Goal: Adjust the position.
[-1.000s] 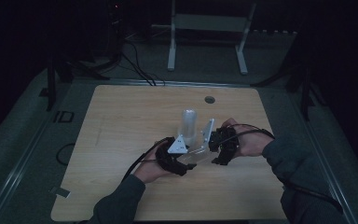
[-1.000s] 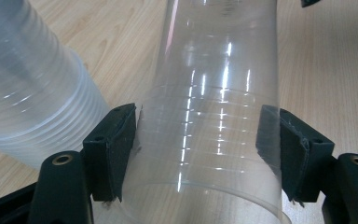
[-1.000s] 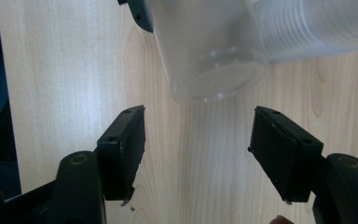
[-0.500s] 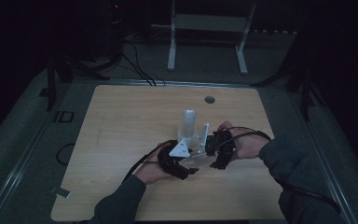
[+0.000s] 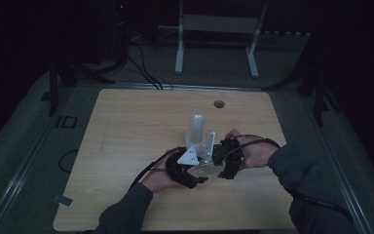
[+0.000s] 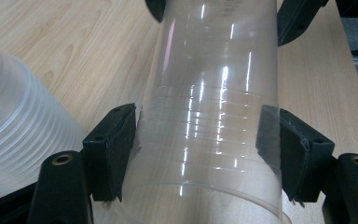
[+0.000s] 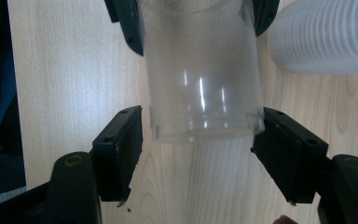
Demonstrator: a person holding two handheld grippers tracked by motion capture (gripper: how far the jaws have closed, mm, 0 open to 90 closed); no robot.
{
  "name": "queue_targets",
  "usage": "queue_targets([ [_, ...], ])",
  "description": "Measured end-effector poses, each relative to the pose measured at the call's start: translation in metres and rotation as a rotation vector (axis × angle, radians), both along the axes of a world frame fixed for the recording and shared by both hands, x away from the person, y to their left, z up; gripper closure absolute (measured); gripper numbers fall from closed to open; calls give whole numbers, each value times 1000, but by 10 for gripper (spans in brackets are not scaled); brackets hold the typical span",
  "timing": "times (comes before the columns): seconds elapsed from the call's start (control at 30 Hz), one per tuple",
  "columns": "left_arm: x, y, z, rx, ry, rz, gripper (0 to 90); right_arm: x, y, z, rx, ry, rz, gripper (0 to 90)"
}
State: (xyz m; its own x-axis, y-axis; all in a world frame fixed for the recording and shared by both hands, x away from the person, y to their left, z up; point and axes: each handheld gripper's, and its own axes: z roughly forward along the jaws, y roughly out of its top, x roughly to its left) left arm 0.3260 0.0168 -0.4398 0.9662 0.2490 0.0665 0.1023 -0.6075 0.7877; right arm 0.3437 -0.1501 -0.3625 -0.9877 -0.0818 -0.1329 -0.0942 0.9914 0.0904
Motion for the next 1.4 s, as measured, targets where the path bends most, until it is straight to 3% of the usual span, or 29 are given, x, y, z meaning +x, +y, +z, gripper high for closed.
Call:
queue_targets([
  [0.23,-1,0,2,-29,6,-22,293,-1,4,-4,-6,4,14,359],
  [0.53,-1,0,2,-28,4,-32,292,-3,5,-5,1,8,19,388],
  [0.9,0,3,6,-63,15,22,187,-2,1,-6,13,5,-10,416],
  [1.4,2,15,15,-140,-24,91,200,6,-17,-6,64,-28,-97,415],
])
